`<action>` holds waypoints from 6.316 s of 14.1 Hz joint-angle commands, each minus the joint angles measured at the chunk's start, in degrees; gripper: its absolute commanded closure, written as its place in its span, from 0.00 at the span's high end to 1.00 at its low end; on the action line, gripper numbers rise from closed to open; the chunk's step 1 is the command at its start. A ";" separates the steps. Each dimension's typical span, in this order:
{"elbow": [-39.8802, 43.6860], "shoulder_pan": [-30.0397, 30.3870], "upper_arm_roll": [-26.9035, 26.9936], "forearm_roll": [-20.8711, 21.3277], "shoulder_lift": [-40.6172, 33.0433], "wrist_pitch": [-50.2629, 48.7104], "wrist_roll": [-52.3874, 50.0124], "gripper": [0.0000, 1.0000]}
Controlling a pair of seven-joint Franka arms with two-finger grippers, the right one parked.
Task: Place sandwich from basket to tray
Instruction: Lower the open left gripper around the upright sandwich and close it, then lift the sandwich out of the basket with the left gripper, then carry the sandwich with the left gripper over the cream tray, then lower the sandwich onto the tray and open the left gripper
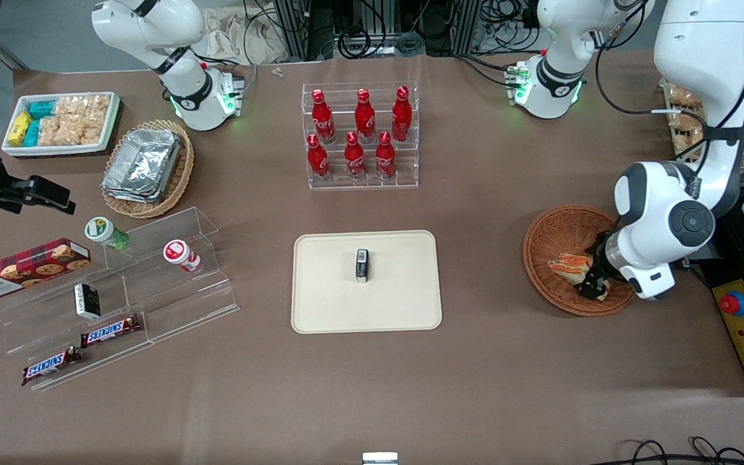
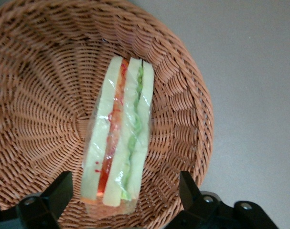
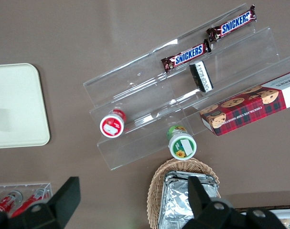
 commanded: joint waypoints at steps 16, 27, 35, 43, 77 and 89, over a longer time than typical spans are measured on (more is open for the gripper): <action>-4.76 0.62 0.68 2.93 1.05 8.12 0.86 0.20; 3.57 2.12 0.24 2.84 -5.10 -7.42 6.91 0.00; 24.03 1.68 -3.88 2.40 -12.23 -36.84 34.22 0.01; 33.47 1.59 -18.81 1.97 -5.82 -40.40 37.25 0.01; 35.59 -7.29 -30.43 25.78 29.70 -9.72 16.51 1.00; 30.86 1.74 -31.57 22.53 7.32 -38.99 17.65 1.00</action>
